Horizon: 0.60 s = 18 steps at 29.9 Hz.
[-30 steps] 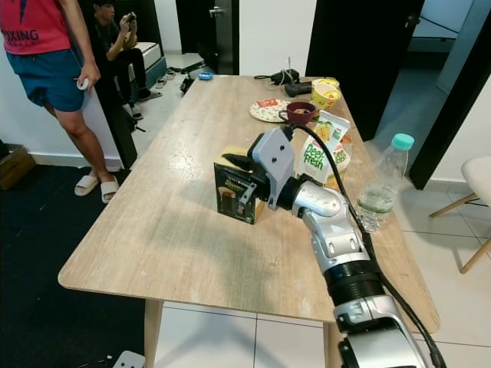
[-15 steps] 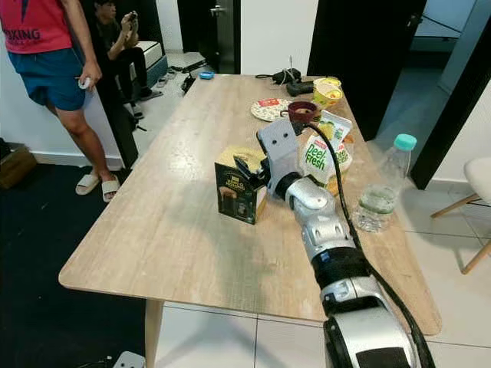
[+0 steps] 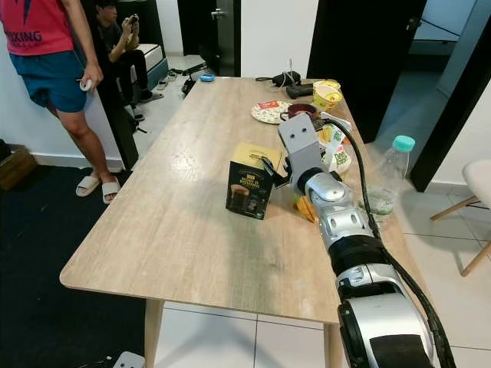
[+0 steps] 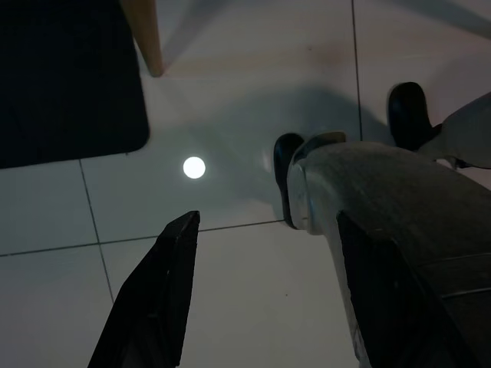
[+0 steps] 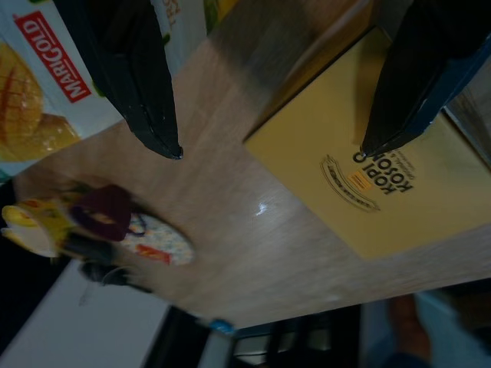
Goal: Restocking fridge
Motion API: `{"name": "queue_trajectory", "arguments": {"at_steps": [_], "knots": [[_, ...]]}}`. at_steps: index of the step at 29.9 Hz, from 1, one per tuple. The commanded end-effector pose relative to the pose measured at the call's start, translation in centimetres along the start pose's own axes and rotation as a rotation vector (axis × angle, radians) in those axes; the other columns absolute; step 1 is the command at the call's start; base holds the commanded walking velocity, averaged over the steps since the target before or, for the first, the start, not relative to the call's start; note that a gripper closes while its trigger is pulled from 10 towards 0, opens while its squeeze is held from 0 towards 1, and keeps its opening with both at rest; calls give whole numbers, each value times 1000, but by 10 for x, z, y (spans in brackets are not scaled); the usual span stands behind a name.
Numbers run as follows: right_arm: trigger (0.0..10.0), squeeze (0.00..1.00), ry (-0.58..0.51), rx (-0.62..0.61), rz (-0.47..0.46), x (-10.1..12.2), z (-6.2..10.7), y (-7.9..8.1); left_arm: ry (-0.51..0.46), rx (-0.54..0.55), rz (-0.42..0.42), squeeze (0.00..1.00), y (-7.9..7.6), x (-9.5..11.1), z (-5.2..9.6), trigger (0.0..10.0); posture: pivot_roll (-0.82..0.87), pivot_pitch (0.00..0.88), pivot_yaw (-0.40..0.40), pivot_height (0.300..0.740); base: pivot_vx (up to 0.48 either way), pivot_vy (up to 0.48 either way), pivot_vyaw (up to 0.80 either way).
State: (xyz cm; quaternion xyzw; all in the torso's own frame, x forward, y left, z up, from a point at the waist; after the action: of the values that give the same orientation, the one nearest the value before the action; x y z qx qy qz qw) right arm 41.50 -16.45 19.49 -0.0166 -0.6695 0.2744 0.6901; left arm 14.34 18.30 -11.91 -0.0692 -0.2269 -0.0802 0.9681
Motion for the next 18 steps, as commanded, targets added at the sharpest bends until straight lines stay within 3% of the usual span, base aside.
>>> {"name": "queue_trajectory", "arguments": {"at_steps": [1, 7, 11, 13, 18], "knots": [[10000, 0, 126, 120, -69, -36, 10, 11, 14, 2, -2, 0, 0, -5, 1, 10000, 45, 0, -5, 740, 0, 0, 0], [10000, 0, 83, 249, -77, -32, 16, 16, 14, 1, -5, 0, 0, -5, 1, 10000, 45, 0, -4, 740, 0, 0, 0], [10000, 0, 8, 366, -21, -25, 24, 24, 14, 2, -7, 0, 1, -4, 1, 10000, 45, 0, -3, 740, 0, 0, 0], [10000, 0, 8, 366, -21, -25, 24, 24, 14, 2, -7, 0, 1, -4, 1, 10000, 45, 0, -3, 740, 0, 0, 0], [10000, 0, -158, 525, -27, -5, 37, 37, 15, 2, -11, 0, 2, -4, 1, 10000, 44, 0, -2, 740, 0, 0, 0]]}}
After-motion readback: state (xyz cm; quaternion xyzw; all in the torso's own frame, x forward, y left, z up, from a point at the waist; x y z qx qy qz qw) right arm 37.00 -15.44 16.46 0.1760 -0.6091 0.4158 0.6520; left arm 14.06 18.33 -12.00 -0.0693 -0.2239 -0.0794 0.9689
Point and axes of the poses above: a point about 5 cm out from each wrist's last joint towards the gripper, its own z axis pointing back from the gripper into the wrist, its own x axis along the axis of the wrist's last joint, y = z × x, the point moved 2 cm from there along -z, pointing out of the wrist towards the gripper, and after that the axes turned 6 degrees about z, right-handed, at the moved point
